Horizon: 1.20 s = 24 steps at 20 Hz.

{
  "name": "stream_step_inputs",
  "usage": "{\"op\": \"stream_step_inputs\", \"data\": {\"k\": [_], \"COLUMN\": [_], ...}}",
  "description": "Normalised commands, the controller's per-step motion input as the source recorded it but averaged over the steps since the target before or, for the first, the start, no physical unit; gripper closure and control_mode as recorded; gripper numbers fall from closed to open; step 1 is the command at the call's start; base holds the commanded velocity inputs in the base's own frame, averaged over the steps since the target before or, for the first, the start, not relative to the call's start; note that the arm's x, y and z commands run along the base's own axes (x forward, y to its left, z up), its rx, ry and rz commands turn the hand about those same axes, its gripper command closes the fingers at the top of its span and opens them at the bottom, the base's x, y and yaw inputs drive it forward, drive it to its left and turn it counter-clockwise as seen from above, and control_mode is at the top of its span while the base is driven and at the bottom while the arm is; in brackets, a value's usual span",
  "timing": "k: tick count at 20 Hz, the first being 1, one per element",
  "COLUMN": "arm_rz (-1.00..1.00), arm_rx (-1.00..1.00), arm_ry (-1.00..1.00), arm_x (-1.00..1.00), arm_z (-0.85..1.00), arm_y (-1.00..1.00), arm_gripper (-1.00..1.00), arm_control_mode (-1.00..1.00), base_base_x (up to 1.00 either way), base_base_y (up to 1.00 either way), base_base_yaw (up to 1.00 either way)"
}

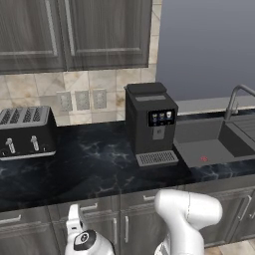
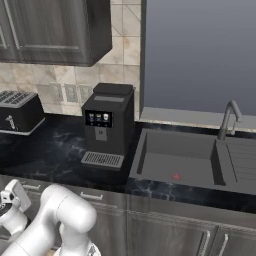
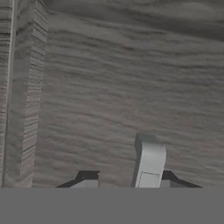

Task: Take the tongs from the drawer on the left and place them on the dining counter next to the tray containing the kebab skewer.

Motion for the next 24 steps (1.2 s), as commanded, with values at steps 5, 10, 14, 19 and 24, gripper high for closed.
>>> {"op": "stream_step_inputs", "data": {"k": [5,10,14,19,24], "arm_rz": [0.00,0.00,0.00,0.00,0.00], "arm_rx": [0.00,0.00,0.00,0.00,0.00], "arm_ry": [0.00,0.00,0.00,0.00,0.00], "arm_x": [0.00,-0.03,-0.13,-0.10,-0.19], "arm_z": [0.00,-0.02,-0.01,0.00,0.00], "arm_y": [0.00,0.00,0.00,0.00,0.00], "arm_gripper": [1.00,1.00,1.00,1.00,1.00], "arm_control_mode": [-1.00,-1.00,-1.00,-1.00,-1.00], "base_base_x": [0.00,0.00,0.00,0.00,0.00], "base_base_y": [0.00,0.00,0.00,0.00,0.00], "base_base_yaw": [0.00,0.00,0.00,0.00,0.00]}}
